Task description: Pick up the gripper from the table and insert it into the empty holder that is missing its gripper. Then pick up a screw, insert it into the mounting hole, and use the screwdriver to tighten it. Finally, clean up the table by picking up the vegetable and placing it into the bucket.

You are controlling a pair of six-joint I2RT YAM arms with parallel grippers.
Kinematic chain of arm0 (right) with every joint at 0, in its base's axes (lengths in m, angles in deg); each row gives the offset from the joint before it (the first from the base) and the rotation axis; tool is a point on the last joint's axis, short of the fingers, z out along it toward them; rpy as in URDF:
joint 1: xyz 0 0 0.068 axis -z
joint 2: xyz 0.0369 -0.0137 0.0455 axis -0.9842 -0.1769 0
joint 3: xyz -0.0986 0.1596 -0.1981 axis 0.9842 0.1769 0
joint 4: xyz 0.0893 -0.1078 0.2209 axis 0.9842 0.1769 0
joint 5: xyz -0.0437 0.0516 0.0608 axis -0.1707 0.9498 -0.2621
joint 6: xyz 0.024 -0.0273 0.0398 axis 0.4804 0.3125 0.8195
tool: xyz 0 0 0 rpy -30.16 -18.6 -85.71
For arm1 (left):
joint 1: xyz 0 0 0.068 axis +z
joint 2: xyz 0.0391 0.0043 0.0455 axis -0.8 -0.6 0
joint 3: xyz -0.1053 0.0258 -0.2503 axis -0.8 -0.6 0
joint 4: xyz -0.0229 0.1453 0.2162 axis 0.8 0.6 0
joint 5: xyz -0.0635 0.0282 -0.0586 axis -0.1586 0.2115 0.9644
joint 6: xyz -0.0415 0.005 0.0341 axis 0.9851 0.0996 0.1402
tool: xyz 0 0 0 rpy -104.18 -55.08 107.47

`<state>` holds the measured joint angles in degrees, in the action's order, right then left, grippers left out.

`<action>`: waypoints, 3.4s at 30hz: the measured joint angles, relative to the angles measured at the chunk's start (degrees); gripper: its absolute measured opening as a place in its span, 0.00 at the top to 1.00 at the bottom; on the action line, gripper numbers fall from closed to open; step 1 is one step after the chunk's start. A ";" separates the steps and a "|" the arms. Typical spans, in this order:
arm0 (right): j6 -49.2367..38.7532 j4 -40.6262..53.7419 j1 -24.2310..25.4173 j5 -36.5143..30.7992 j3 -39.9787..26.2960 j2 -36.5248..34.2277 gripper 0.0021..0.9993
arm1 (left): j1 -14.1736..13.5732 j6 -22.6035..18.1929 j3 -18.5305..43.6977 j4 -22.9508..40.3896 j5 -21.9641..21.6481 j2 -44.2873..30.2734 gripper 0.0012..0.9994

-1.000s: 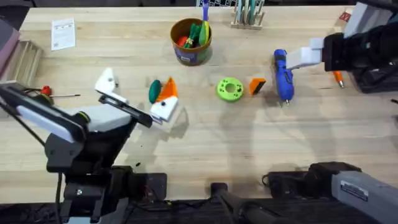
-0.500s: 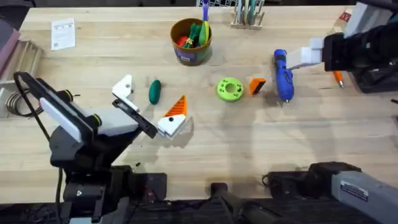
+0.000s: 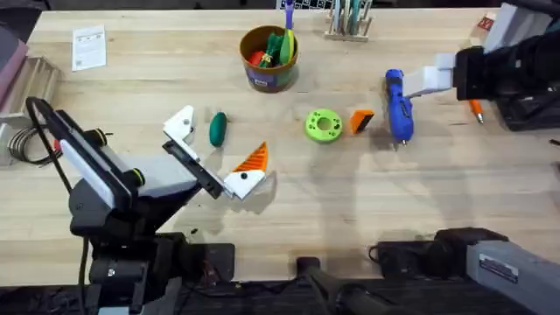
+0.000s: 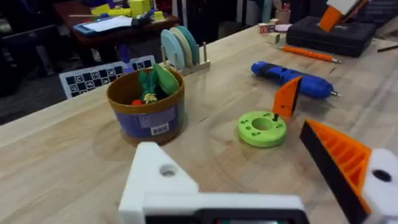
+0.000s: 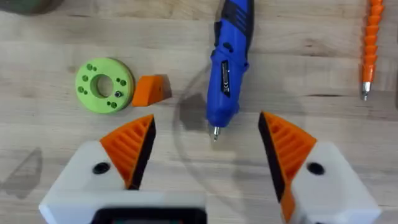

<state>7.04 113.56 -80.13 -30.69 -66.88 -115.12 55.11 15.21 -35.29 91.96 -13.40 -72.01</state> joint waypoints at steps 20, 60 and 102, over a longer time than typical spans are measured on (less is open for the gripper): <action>0.00 -0.01 0.00 0.00 0.00 0.00 0.01 | 0.00 -0.86 0.07 1.49 11.56 0.00 0.01; 0.00 -0.01 0.00 0.00 0.00 0.01 0.01 | 0.00 5.41 0.09 3.19 22.12 0.00 0.01; 0.00 -0.01 0.00 0.00 0.00 0.01 0.01 | 0.00 4.10 0.09 3.36 22.99 0.00 0.01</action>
<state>7.04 113.54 -80.13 -30.69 -66.88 -115.11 55.11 19.32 -35.21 95.32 9.59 -72.01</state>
